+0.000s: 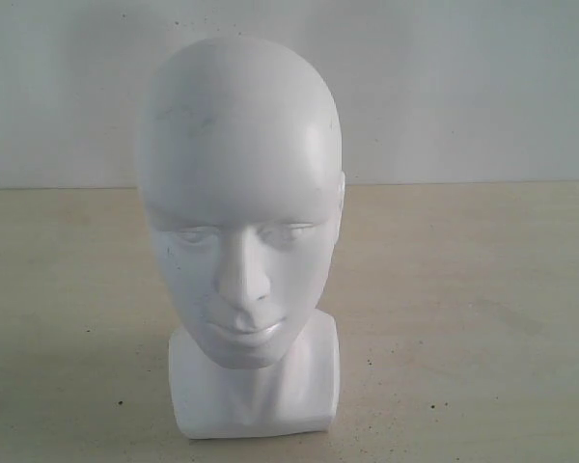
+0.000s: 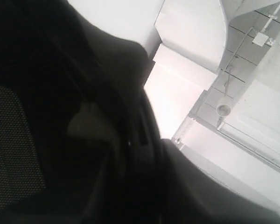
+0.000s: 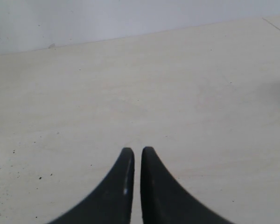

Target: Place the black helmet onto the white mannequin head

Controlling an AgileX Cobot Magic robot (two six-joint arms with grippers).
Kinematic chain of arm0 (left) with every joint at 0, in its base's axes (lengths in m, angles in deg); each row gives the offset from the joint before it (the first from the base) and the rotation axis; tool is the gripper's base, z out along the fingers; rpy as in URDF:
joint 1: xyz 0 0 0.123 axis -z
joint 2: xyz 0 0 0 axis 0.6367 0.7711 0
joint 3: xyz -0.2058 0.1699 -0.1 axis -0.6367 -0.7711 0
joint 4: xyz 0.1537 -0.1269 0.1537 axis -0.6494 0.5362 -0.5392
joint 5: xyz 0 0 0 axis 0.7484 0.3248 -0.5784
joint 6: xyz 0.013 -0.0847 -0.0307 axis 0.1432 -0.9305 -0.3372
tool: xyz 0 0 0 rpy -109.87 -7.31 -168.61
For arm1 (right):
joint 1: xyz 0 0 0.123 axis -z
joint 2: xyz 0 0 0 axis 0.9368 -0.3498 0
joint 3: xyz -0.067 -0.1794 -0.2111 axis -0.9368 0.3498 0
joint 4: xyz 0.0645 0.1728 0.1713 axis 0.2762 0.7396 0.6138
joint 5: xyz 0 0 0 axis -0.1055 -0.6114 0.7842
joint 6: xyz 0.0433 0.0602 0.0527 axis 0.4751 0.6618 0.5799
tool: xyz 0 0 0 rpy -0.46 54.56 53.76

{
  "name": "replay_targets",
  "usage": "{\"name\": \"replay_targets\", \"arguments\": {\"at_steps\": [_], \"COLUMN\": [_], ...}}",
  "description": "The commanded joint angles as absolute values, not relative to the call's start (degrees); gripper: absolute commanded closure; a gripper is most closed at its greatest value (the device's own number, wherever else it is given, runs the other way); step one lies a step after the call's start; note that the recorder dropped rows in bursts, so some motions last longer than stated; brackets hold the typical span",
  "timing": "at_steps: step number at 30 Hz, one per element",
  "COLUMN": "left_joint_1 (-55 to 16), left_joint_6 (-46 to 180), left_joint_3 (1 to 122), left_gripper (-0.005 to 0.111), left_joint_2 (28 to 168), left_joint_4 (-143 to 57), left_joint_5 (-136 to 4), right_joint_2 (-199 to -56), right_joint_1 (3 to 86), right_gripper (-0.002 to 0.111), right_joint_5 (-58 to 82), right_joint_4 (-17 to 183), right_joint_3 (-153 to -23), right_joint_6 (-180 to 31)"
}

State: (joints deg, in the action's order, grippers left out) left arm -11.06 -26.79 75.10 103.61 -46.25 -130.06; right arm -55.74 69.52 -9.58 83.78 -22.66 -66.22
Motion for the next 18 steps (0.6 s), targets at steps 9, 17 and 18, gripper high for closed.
{"name": "replay_targets", "arguments": {"at_steps": [9,17,18], "left_joint_1": [-10.94,-10.94,-10.94], "left_joint_6": [-41.12,-45.97,-46.47], "left_joint_3": [78.01,78.01,78.01], "left_gripper": [0.102,0.102,0.102], "left_joint_2": [107.01,107.28,107.28], "left_joint_4": [-47.47,-50.27,-50.51], "left_joint_5": [-135.75,-135.75,-135.75], "right_joint_2": [-55.58,-55.58,-55.58], "right_joint_1": [69.51,69.51,69.51], "right_gripper": [0.102,0.102,0.102], "right_joint_5": [-9.32,-9.32,-9.32], "right_joint_4": [83.7,83.7,83.7], "right_joint_3": [-22.71,-22.71,-22.71], "right_joint_6": [-66.34,-66.34,-66.34]}}
